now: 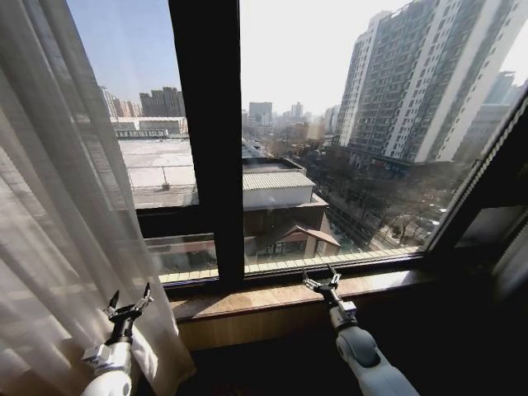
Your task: Open the curtains by pulling them apart, changing their state from closed to fully open.
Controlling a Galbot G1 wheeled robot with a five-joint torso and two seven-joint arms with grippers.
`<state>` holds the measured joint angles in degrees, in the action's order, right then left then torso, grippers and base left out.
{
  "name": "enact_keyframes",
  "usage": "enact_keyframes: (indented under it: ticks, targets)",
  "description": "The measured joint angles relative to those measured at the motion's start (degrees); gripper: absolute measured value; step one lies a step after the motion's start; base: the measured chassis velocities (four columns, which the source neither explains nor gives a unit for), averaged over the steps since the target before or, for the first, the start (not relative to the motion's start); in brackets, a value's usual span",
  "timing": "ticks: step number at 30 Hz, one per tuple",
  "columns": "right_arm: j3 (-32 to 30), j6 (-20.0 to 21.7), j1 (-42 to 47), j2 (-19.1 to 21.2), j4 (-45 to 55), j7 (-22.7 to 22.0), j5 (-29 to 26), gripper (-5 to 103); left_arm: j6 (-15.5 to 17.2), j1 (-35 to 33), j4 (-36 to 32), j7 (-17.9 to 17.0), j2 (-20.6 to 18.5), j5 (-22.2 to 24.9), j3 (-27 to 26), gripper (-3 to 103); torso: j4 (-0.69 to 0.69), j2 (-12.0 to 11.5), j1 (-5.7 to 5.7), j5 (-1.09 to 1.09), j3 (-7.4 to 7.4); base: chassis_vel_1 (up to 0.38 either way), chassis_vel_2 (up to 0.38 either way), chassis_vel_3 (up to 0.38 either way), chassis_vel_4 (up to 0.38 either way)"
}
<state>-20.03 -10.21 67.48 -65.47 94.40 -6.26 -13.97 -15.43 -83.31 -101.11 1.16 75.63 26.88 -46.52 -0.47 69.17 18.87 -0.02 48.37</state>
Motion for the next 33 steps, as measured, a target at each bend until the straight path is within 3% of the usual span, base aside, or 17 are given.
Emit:
enact_keyframes:
  ticks: [33]
  targets:
    - [0.00,0.00,0.00,0.00,0.00,0.00,0.00,100,0.00,0.00,0.00,0.00,0.00,0.00,0.00,100,0.00,-0.01,0.00,0.01,0.00,0.000,0.000,0.000,0.000]
